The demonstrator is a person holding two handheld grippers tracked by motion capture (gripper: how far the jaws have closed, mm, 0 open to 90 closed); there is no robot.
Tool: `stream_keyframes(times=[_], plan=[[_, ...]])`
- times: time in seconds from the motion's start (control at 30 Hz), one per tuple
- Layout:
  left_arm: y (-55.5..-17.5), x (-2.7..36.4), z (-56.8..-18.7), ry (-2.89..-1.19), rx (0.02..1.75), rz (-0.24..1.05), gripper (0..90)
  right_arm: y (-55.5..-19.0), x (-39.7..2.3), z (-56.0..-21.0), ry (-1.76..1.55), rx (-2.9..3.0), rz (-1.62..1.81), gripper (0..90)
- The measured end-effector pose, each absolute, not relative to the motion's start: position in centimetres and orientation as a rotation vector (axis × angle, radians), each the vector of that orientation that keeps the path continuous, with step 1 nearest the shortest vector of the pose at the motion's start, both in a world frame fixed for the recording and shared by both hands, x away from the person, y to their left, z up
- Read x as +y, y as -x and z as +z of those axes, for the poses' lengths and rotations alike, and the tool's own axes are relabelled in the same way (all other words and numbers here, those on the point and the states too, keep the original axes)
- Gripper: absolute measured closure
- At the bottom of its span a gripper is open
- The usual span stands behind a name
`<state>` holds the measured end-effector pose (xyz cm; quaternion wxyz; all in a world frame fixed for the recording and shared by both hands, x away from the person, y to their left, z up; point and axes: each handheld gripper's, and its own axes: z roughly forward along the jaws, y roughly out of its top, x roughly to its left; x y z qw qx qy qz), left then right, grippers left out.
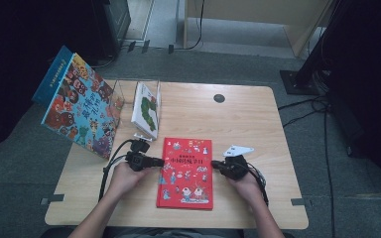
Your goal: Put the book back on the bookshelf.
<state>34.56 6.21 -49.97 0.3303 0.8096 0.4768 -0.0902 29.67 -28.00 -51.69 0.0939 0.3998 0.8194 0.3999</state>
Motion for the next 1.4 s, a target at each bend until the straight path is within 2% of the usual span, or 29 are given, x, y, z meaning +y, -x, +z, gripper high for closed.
stream_keyframes(times=[0.3, 0.47, 0.73, 0.93, 1.4], plan=[[-34.6, 6.4, -50.1, -2.083, 1.266, -0.237, 78.4, -30.4, -28.0, -51.8, -1.2, 2.418, 1.202, 90.0], [-34.1, 7.0, -49.4, -2.079, 1.253, -0.201, 81.9, -30.6, -28.2, -51.6, -1.22, 2.399, 1.224, 88.1], [-33.2, 7.2, -50.3, -2.093, 1.275, -0.222, 83.1, -30.0, -27.9, -50.9, -1.269, 2.4, 1.262, 80.7], [-32.5, 7.1, -50.3, -2.091, 1.276, -0.206, 83.9, -29.9, -27.3, -50.9, -1.537, 2.412, 1.235, 69.5], [-32.2, 6.7, -50.4, -2.075, 1.332, -0.215, 90.0, -31.9, -27.5, -50.4, -1.982, 2.417, 1.151, 69.6]])
